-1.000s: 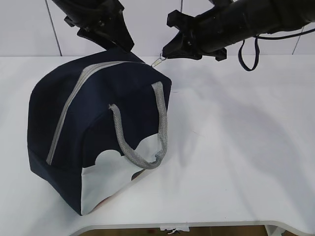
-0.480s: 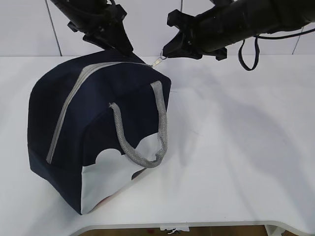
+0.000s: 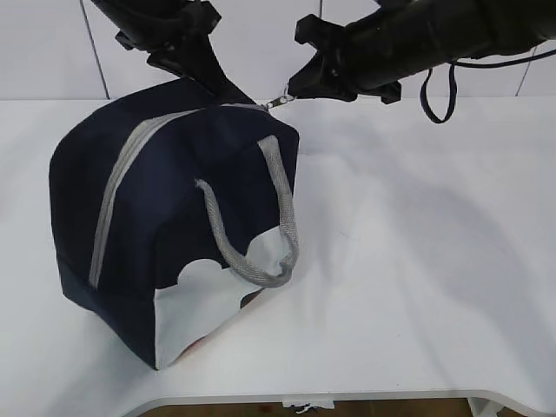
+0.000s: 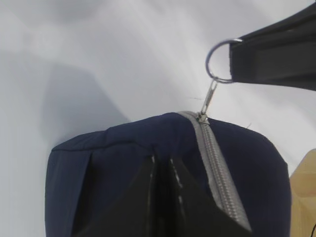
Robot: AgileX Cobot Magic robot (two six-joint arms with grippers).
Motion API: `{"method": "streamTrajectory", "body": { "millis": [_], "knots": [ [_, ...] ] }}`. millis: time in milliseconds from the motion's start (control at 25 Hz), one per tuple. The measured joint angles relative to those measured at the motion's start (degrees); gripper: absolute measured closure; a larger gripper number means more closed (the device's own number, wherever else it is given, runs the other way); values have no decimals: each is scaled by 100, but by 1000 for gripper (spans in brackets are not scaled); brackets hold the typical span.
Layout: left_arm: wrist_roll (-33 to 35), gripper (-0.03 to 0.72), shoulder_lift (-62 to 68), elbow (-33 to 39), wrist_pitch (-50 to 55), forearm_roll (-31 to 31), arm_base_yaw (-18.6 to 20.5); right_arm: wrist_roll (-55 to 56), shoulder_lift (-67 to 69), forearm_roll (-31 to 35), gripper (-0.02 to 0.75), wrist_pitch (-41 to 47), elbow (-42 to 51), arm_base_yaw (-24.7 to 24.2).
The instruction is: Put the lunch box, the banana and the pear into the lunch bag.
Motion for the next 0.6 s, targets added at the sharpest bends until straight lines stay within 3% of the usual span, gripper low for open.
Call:
{"method": "streamTrajectory", "body": {
  "millis": [600],
  "knots": [
    [0, 683, -656, 21, 12, -91, -161, -41, 123, 13, 737, -483, -44, 0]
  ]
}}
